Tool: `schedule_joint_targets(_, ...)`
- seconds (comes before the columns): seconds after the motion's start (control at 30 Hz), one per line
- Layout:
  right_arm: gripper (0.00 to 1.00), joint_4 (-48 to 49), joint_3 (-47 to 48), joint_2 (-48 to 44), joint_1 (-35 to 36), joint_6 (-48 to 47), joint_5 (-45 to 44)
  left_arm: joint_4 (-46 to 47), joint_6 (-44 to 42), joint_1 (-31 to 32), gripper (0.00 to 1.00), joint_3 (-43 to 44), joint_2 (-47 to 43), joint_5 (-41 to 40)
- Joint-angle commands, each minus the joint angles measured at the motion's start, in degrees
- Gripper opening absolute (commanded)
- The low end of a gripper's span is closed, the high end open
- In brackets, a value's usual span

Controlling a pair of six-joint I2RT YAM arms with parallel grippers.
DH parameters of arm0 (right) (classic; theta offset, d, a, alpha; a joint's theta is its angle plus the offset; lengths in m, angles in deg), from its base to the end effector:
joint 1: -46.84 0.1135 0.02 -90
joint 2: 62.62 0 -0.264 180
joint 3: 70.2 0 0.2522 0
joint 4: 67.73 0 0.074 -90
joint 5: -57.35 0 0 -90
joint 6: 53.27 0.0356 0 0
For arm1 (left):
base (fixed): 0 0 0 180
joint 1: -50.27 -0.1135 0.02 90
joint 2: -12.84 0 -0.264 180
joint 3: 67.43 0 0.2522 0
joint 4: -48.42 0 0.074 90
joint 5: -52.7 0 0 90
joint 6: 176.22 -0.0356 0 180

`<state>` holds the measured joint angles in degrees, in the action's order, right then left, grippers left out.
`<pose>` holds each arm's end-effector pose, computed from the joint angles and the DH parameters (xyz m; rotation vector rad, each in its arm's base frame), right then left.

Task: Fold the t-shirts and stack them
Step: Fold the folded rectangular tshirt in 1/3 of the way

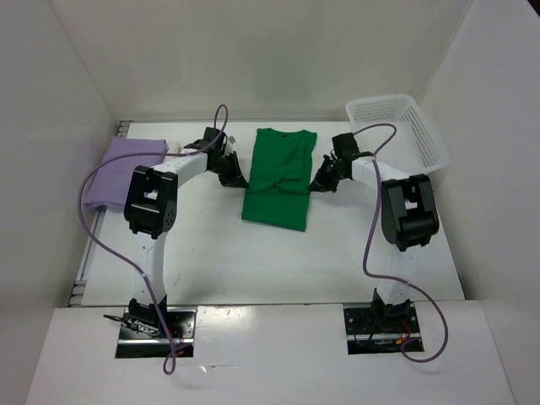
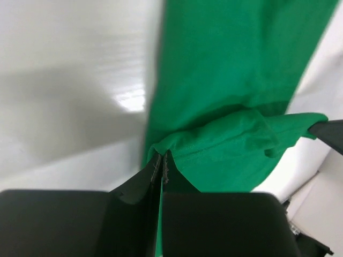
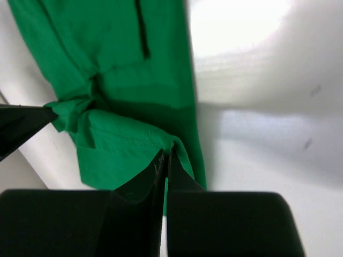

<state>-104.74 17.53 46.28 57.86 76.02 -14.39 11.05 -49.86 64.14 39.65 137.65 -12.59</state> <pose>0.3881 0.0869 0.1806 0.5360 2.6317 0.7154 0.4544 -0.1275 0.1662 -0.3359 2.6201 -0.8743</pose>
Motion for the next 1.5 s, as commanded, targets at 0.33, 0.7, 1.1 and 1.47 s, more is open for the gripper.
schedule_joint_targets(0.33,0.39,-1.80,8.03,-4.11,-0.30,-2.73,-4.46,13.24,5.04,-1.05,0.40,-12.62,-18.80,-0.01)
schedule_joint_targets(0.7,0.00,1.01,9.07,1.74,15.95,-1.23,-2.79,20.90,8.30,9.25,0.31,-30.92,-19.35,0.10)
schedule_joint_targets(1.1,0.00,0.74,19.88,17.04,18.59,-2.29,-8.67,26.96,11.45,9.25,0.31,-38.73,-14.60,-3.44)
schedule_joint_targets(1.47,0.00,4.88,37.72,21.26,16.66,-3.34,-29.25,25.46,14.61,9.25,0.31,-42.78,-24.52,-0.81)
